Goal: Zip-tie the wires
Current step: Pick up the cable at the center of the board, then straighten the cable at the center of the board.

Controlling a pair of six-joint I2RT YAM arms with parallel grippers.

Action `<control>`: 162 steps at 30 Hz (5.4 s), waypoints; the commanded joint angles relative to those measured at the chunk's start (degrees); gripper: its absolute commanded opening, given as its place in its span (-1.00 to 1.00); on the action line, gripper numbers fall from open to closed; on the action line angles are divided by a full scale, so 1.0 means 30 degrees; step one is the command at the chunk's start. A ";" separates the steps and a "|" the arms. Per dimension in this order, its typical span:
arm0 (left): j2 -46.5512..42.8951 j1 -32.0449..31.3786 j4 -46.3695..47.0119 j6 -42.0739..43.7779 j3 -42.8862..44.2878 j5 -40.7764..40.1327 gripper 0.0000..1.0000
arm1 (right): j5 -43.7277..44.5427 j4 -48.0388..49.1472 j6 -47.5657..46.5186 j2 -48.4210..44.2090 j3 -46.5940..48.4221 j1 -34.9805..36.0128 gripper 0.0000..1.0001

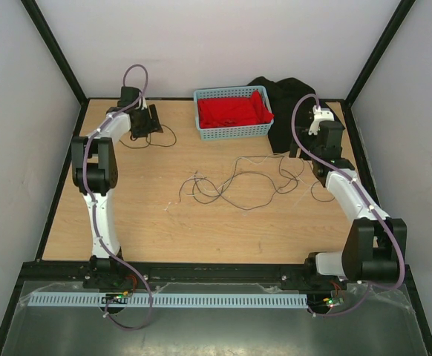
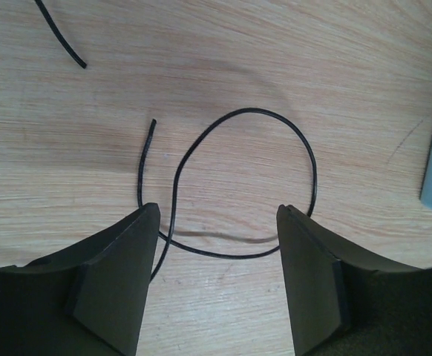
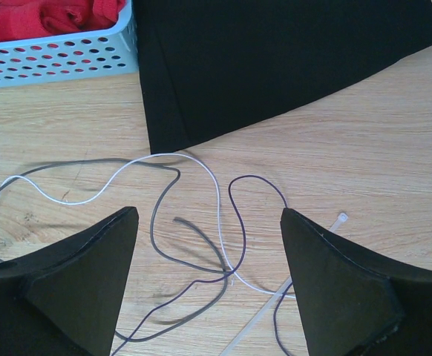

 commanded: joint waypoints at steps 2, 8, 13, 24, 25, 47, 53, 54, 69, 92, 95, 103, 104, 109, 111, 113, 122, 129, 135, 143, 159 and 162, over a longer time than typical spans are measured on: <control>0.0673 0.0021 -0.0127 0.0648 0.1193 -0.0671 0.29 | 0.0061 0.0633 0.0022 -0.0339 0.0101 -0.0021 0.76; 0.1385 -0.0136 -0.0149 0.0817 0.1666 -0.0895 0.21 | 0.0173 0.0635 -0.0077 -0.0621 0.0037 -0.0034 0.76; 0.1684 -0.0247 -0.0204 0.0646 0.1807 -0.0726 0.12 | 0.0201 0.0639 -0.0070 -0.0763 0.0043 -0.0025 0.76; 0.1948 -0.0350 -0.0243 0.0337 0.1094 -0.0382 -0.21 | 0.0278 0.0859 -0.0167 -0.0737 -0.0096 -0.0018 0.75; 0.1997 -0.0350 -0.0240 0.0322 0.1038 -0.0241 -0.31 | 0.0254 0.0842 -0.0166 -0.0737 -0.0088 -0.0027 0.75; -0.6307 0.0138 0.0884 -0.1255 0.1524 0.2172 -1.00 | -0.6292 0.4619 0.3162 -0.1572 -0.1181 0.0009 0.86; -0.9715 0.0177 0.1624 -0.2647 0.1809 0.3560 -1.00 | -1.0330 1.1269 0.7548 -0.1855 -0.3126 0.0986 0.99; -1.0362 0.0177 0.1678 -0.2827 0.1871 0.3764 -1.00 | -1.0488 1.1548 0.7694 -0.1759 -0.3060 0.1362 0.99; -1.5074 -0.0527 0.4610 -0.7670 0.0594 0.7687 -1.00 | -1.1108 2.0062 1.0826 -0.1062 -0.3685 0.7236 0.99; -1.7271 -0.6050 0.8001 -1.0928 -0.2374 0.7201 -1.00 | -0.8643 2.5626 -0.0779 0.4324 -0.3093 1.3666 0.99; -1.7515 -0.6384 0.8797 -1.1693 -0.2820 0.7439 -1.00 | -0.8641 2.5913 -0.0882 0.5256 -0.2651 1.3695 0.99; -1.8066 -0.7294 1.0099 -1.3001 -0.3844 0.8012 -1.00 | -0.8095 2.7900 -0.0884 0.7133 -0.1807 1.3772 0.99; -1.8115 -0.7334 1.0160 -1.3031 -0.3959 0.7972 -1.00 | -0.8037 2.7982 -0.0889 0.7227 -0.1679 1.3808 0.99; -1.8265 -0.7410 1.0555 -1.3456 -0.4484 0.7742 -1.00 | -0.8152 2.8118 -0.1014 0.7622 -0.1167 1.4042 0.97; -1.8236 -0.7439 1.0680 -1.3533 -0.4490 0.7748 -1.00 | -0.8275 2.8038 -0.0936 0.7817 -0.1040 1.4047 0.88; -1.8277 -0.7440 1.0733 -1.3548 -0.4476 0.7601 -1.00 | -0.8443 2.8061 -0.0728 0.7920 -0.1249 1.4047 0.63; -2.1081 -0.6554 1.0866 -1.2567 -0.7686 0.3498 -0.99 | -0.5915 2.1912 -0.0503 0.2885 -0.4262 1.3972 -0.91; -2.4109 -0.5643 1.2415 -1.4857 -1.4821 -0.0449 -0.59 | -0.1088 0.6320 -0.2140 -0.1541 -0.0654 1.3929 -1.00; -2.4857 -0.5491 1.3750 -1.8768 -2.0276 -0.2812 -0.54 | -0.0688 0.0087 -0.3394 -0.2364 0.3294 1.3937 -1.00; -2.6289 -0.4306 1.3752 -1.8024 -2.3040 -0.3622 0.15 | -0.1911 -0.1847 -0.2941 -0.1590 0.8212 1.3913 -1.00; -2.9074 -0.3174 1.3327 -0.9744 -2.3460 -0.0518 0.98 | -0.3231 -0.1885 -0.2663 0.0352 1.4917 1.3929 -1.00; -2.9086 -0.3192 1.3439 -0.8067 -2.3176 0.1152 0.98 | -0.3271 -0.1863 -0.2521 0.0470 1.5098 1.3924 -1.00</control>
